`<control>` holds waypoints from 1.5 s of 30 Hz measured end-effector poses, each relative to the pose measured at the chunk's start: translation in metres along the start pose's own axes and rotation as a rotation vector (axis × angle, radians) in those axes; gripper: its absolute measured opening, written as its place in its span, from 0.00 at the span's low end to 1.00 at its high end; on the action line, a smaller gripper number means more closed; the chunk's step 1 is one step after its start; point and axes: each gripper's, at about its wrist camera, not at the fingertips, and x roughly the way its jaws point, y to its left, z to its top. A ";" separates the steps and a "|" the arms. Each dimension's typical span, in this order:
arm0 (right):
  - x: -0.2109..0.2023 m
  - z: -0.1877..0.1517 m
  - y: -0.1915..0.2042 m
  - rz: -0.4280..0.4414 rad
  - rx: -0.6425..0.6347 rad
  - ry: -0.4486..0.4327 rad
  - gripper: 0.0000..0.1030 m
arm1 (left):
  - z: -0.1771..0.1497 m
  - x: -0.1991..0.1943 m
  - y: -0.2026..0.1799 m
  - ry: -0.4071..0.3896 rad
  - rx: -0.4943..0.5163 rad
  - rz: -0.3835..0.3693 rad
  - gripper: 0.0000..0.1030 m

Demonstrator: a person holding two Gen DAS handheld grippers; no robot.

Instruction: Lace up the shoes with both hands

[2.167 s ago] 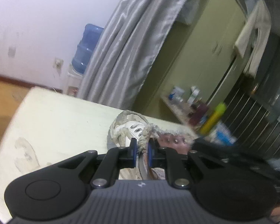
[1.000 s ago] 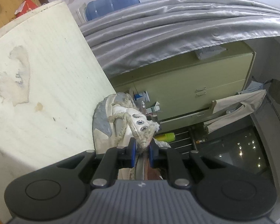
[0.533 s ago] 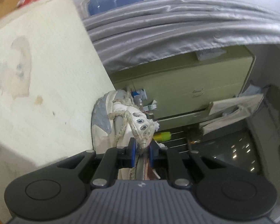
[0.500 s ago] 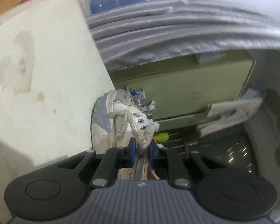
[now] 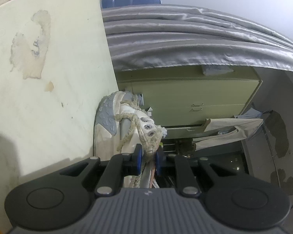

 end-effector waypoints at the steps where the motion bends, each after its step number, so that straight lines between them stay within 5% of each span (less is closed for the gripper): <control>1: 0.000 0.000 0.000 -0.006 0.004 -0.004 0.00 | 0.000 0.000 0.000 -0.002 0.006 0.002 0.15; 9: 0.003 0.001 0.002 -0.065 0.016 -0.014 0.00 | -0.003 -0.003 -0.014 -0.003 0.101 0.032 0.17; 13: 0.005 0.001 0.003 -0.068 0.025 -0.034 0.00 | -0.009 -0.012 -0.026 0.003 0.173 0.045 0.35; 20: 0.008 -0.001 0.003 -0.086 0.054 -0.067 0.00 | 0.013 -0.020 -0.020 -0.136 0.093 -0.006 0.40; 28: 0.011 0.000 0.003 -0.092 0.055 -0.075 0.00 | 0.024 0.036 -0.016 -0.102 0.060 0.068 0.34; 29: 0.011 0.001 0.002 -0.095 0.056 -0.075 0.00 | 0.024 0.036 -0.017 -0.106 0.059 0.069 0.31; 30: 0.012 0.001 0.003 -0.098 0.054 -0.072 0.00 | 0.023 0.036 -0.016 -0.111 0.055 0.072 0.17; 34: 0.015 0.003 0.005 -0.108 0.050 -0.067 0.00 | 0.018 0.034 -0.016 -0.130 0.083 0.099 0.14; 36: 0.015 0.003 0.006 -0.111 0.048 -0.066 0.00 | 0.013 0.034 -0.026 -0.137 0.136 0.118 0.03; 41: 0.014 0.003 0.008 -0.115 0.042 -0.065 0.01 | 0.013 0.033 -0.038 -0.133 0.157 0.149 0.03; 45: 0.013 0.002 0.005 -0.100 0.049 -0.074 0.02 | 0.012 0.015 -0.052 -0.227 0.249 0.217 0.03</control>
